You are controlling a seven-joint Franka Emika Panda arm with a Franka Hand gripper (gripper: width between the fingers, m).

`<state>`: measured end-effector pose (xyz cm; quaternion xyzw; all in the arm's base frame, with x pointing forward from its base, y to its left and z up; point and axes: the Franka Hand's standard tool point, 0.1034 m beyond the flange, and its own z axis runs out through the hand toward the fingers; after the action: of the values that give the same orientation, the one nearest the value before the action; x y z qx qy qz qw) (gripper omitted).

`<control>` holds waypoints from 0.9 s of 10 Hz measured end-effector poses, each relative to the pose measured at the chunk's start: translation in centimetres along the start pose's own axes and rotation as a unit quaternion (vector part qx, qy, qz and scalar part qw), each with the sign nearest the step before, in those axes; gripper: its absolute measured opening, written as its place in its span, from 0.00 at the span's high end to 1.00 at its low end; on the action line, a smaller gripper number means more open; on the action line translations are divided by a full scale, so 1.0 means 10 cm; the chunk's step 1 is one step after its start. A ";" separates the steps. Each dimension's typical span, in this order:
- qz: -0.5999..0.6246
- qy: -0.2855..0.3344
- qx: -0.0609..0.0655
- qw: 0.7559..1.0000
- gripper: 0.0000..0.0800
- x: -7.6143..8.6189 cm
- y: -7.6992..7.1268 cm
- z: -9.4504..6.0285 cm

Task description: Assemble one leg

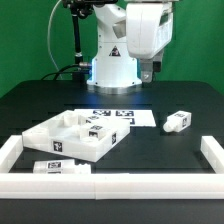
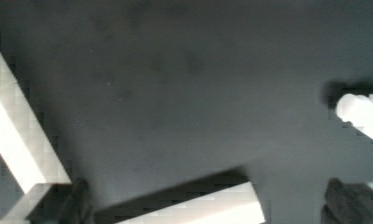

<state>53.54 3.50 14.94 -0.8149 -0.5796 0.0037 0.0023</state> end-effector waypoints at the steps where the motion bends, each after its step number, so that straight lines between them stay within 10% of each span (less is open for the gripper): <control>1: 0.003 0.003 0.002 1.000 0.19 0.01 0.00 0.00; 7: 0.004 0.002 0.002 1.000 0.19 -0.02 0.00 0.01; 9: 0.020 -0.006 0.010 1.000 0.19 -0.34 -0.06 0.04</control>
Offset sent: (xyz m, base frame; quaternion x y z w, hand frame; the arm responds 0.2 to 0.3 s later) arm 0.0000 0.0000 0.0000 0.0000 0.0000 0.0000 1.0000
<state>51.86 0.48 14.58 -0.8262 -0.5632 0.0146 0.0068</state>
